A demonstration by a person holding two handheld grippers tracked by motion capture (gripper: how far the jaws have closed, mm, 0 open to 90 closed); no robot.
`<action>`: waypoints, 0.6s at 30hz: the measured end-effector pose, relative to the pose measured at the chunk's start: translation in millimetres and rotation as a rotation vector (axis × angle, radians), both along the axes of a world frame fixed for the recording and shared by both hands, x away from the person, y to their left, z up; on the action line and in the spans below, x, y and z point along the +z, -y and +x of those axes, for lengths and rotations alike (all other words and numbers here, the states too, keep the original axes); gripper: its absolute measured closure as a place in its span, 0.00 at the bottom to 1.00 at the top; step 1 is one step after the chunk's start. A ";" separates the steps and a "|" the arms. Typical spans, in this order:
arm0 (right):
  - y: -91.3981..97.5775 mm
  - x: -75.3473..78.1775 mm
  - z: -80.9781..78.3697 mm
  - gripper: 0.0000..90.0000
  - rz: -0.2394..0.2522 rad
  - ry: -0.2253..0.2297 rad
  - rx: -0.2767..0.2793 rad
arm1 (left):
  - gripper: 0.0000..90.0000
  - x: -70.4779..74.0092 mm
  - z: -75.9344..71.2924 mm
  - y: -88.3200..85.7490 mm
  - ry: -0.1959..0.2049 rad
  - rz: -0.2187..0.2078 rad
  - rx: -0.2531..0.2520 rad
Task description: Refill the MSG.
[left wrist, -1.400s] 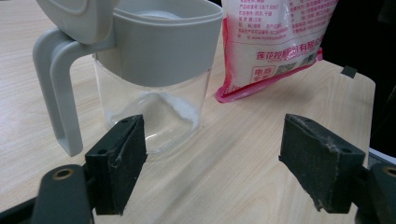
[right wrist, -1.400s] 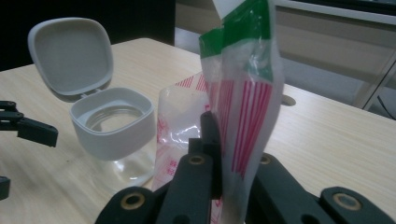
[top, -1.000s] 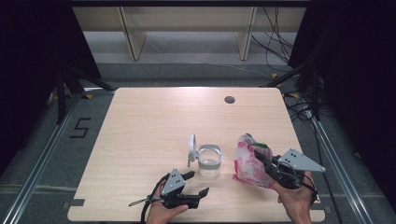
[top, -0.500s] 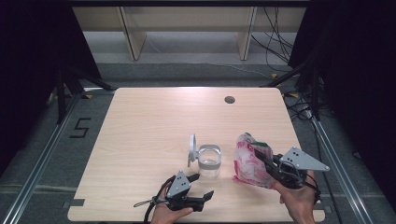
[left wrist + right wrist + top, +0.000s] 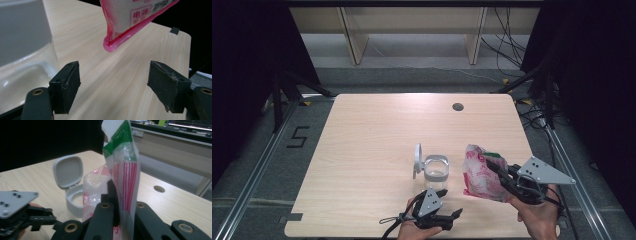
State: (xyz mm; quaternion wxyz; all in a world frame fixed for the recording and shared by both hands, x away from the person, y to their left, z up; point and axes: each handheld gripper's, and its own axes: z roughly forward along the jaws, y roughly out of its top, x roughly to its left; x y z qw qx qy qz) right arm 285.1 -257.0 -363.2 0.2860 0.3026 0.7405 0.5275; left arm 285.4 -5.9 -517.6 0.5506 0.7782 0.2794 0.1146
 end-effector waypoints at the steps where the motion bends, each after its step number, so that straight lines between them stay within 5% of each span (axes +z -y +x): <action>1: -0.3 1.9 -2.5 1.00 -0.004 -0.013 0.003 | 0.29 1.1 0.6 0.5 -0.003 0.006 -0.007; 6: -3.5 9.4 -8.0 1.00 -0.006 0.013 0.037 | 0.32 6.8 0.1 8.1 0.013 -0.018 0.006; 8: -6.8 12.3 -12.0 1.00 0.013 -0.010 0.047 | 0.34 9.2 0.5 9.1 0.033 0.024 0.000; 9: -8.2 13.5 -13.6 1.00 0.026 -0.019 0.052 | 0.34 9.7 -0.3 11.7 0.032 0.004 -0.005; 13: -15.0 20.4 -18.8 1.00 0.014 0.017 0.079 | 0.39 9.4 -1.1 16.2 0.058 0.034 0.007; 14: -18.0 21.2 -20.2 1.00 0.034 -0.010 0.103 | 0.40 9.8 -0.6 15.0 0.063 0.056 0.002; 15: -19.0 21.8 -20.7 1.00 0.024 -0.016 0.110 | 0.41 9.0 -0.9 16.9 0.058 0.022 -0.007; 18: -23.6 22.1 -20.6 1.00 0.022 -0.016 0.113 | 0.49 10.2 -3.3 19.3 0.092 0.028 -0.013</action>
